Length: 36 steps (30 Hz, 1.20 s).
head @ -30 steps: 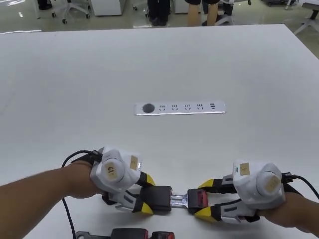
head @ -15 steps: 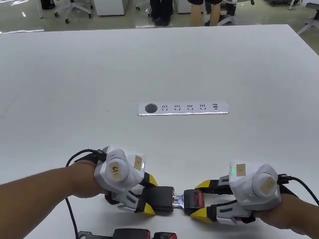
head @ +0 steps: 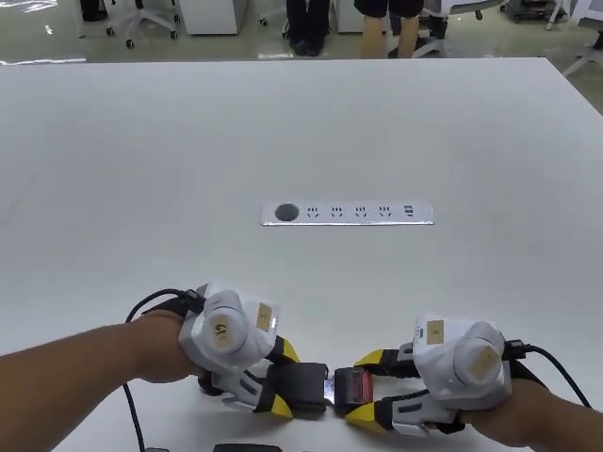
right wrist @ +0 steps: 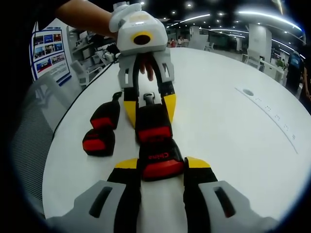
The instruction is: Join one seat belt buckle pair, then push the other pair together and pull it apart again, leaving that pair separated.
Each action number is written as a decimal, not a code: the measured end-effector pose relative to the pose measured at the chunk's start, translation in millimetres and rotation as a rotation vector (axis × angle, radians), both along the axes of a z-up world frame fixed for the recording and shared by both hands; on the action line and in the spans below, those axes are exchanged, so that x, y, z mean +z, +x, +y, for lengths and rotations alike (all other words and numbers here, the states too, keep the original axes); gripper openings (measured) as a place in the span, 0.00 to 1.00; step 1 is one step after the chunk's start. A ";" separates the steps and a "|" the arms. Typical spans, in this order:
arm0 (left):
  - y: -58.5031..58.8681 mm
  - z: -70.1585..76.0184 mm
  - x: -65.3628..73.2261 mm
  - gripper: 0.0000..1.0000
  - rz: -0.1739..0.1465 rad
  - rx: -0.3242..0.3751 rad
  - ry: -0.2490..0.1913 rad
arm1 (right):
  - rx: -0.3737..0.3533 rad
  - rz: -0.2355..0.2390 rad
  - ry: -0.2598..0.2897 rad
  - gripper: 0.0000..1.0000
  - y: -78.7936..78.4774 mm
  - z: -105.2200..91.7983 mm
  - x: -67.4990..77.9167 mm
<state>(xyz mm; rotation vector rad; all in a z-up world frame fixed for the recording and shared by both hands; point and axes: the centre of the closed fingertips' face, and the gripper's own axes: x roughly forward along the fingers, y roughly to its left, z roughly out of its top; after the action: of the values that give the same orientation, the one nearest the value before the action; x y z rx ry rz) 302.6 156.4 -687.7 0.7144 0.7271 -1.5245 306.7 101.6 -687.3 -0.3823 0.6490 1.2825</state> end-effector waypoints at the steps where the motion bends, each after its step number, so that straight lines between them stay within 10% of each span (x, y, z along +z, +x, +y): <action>1: -0.2 0.1 0.1 0.34 0.000 -0.002 0.001 | 0.003 -0.001 -0.005 0.32 0.6 0.1 -0.7; 36: 1.1 0.7 -2.7 0.35 -0.006 -0.001 0.055 | 0.025 -0.059 -0.081 0.32 -1.6 5.1 -6.0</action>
<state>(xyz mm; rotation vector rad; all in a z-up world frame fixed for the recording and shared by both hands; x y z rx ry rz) 303.8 157.1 -690.4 0.7608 0.7664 -1.5076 305.1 106.6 -693.2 -0.4942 0.6487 1.2662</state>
